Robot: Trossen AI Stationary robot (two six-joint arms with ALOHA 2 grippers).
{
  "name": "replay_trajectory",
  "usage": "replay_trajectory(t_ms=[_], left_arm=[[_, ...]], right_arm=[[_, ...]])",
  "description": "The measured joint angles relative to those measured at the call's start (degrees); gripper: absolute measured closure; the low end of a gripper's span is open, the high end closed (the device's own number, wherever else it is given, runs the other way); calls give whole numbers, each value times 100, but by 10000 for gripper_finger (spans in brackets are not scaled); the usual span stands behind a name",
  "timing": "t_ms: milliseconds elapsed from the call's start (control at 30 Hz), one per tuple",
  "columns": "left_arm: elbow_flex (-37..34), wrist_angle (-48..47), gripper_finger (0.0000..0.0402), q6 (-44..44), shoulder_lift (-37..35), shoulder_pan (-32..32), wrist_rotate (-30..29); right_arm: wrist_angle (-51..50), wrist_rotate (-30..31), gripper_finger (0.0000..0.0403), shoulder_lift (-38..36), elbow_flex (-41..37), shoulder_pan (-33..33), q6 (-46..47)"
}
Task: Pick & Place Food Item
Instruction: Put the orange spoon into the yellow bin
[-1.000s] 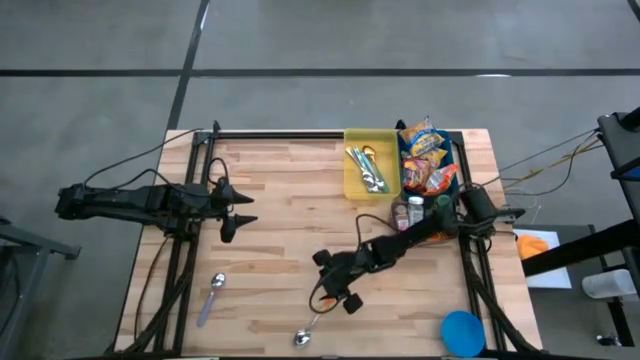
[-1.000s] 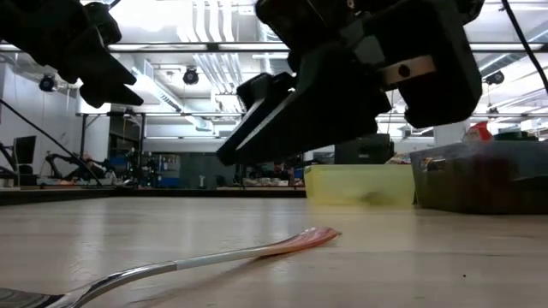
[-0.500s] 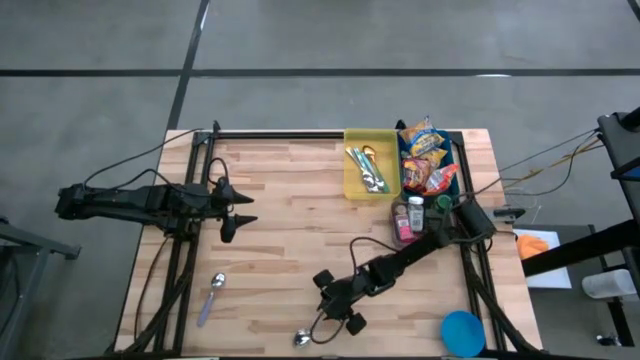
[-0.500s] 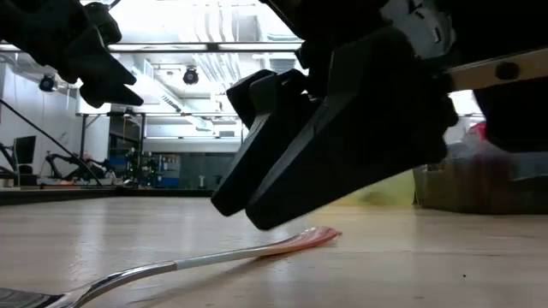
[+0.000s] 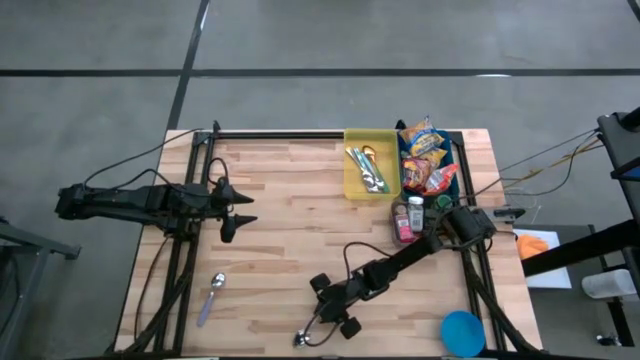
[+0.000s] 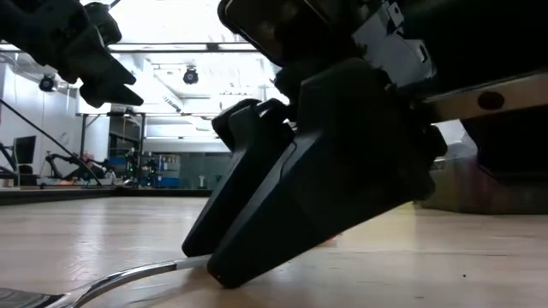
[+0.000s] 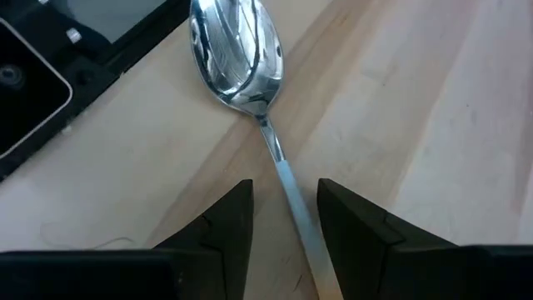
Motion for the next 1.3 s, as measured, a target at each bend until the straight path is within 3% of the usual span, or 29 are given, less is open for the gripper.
replay_trajectory(t_ms=[467,800,1300], left_arm=[[1,3,112,-1,2,1,0],[1,4,112,1,2,0,-1],[1,3,112,1,2,2,-2]], right_arm=[[-189,265,273,65,14,7,156],[-219,157,384,63,2,0,135],[-211,-48,383,43,-8,-7,318]])
